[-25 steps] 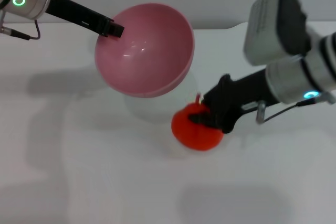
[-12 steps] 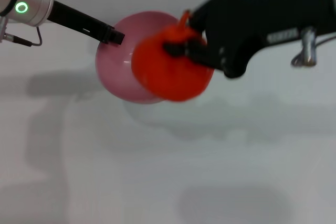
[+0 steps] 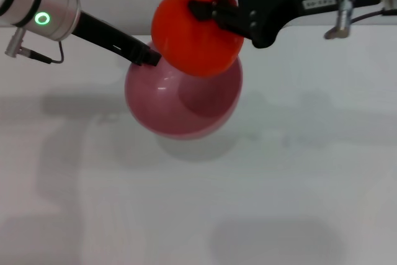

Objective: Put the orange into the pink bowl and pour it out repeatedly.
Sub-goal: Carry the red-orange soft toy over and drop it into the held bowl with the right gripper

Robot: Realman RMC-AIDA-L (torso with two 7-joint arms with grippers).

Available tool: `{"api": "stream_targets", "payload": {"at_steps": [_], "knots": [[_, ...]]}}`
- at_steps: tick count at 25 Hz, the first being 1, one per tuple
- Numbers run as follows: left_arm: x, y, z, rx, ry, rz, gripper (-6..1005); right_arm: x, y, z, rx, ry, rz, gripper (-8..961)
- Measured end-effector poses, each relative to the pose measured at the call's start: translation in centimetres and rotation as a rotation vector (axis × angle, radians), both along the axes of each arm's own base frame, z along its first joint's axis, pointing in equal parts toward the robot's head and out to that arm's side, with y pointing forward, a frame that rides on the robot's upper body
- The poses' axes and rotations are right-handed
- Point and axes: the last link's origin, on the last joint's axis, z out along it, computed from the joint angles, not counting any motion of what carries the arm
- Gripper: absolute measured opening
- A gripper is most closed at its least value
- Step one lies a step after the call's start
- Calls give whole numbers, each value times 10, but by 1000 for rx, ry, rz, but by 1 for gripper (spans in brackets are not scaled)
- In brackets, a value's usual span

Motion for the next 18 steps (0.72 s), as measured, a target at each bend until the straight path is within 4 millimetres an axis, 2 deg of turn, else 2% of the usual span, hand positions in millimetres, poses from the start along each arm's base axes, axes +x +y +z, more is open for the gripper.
{"api": "stream_targets", "payload": {"at_steps": [4,8,14,18], "knots": [[6,-2,-6,-23,-7,-18,44,14,16,-20,-14,0,-25,83],[11,-4,-11,-46,-12,-36,44,25,25,-50,-51,-53,-44,106],[13,-5,-13,-53,-7,-41,44,28,29,-65,-42,-106,-47,140],[13,-5,-13,-51,-8,-40,44,29,30,-65,-24,-102,-50,163]]}}
